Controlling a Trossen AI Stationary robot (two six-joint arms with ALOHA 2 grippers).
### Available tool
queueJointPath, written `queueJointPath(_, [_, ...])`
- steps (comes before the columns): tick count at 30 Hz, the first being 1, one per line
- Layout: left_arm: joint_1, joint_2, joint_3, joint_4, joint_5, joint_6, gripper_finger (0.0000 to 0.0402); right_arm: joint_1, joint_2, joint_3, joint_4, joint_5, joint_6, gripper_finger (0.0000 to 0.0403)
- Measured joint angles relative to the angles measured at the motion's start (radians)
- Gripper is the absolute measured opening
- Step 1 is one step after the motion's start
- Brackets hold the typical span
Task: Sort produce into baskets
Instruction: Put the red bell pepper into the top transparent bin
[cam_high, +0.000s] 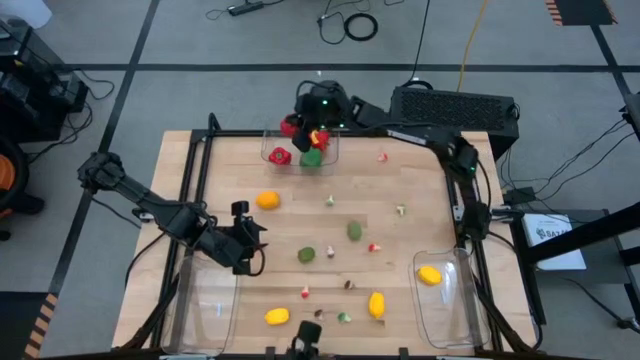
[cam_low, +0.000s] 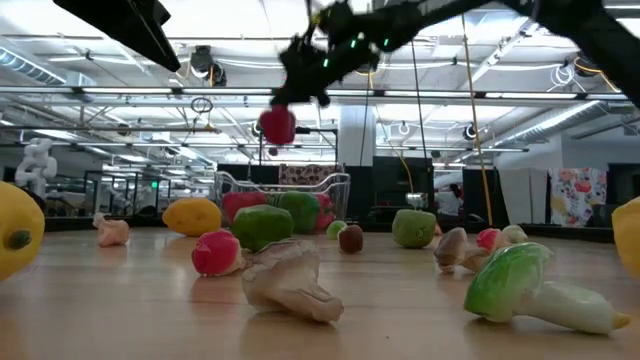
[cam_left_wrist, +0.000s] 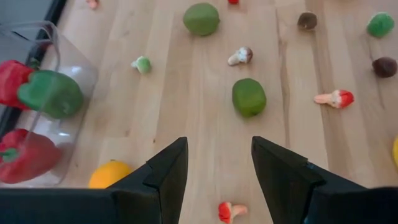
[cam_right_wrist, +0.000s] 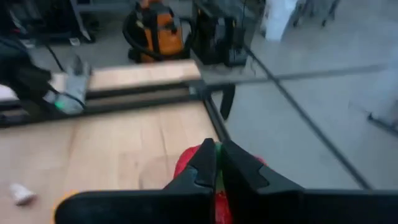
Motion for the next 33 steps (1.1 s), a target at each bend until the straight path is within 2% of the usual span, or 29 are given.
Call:
queueJointPath(6, [-0.018,0.0,0.0,0.001,-0.027,-0.023,0.0183,-0.029,0.126,-0.002,0.07,0.002,0.065,0.0008])
queueJointPath(11, [-0.017,0.0,0.0,0.0,-0.04,-0.024,0.0183,-0.046,0.18,-0.002,0.114,0.003,0.11,0.0008])
queueJointPath(28, [-0.017,0.0,0.0,0.0,-0.075,-0.021,0.0183,-0.057,0.208,-0.002,0.078,0.005,0.194,0.001])
queueJointPath(33, [-0.017,0.0,0.0,0.0,-0.075,-0.022,0.0183,-0.057,0.207,-0.002,0.032,0.005,0.215,0.0038])
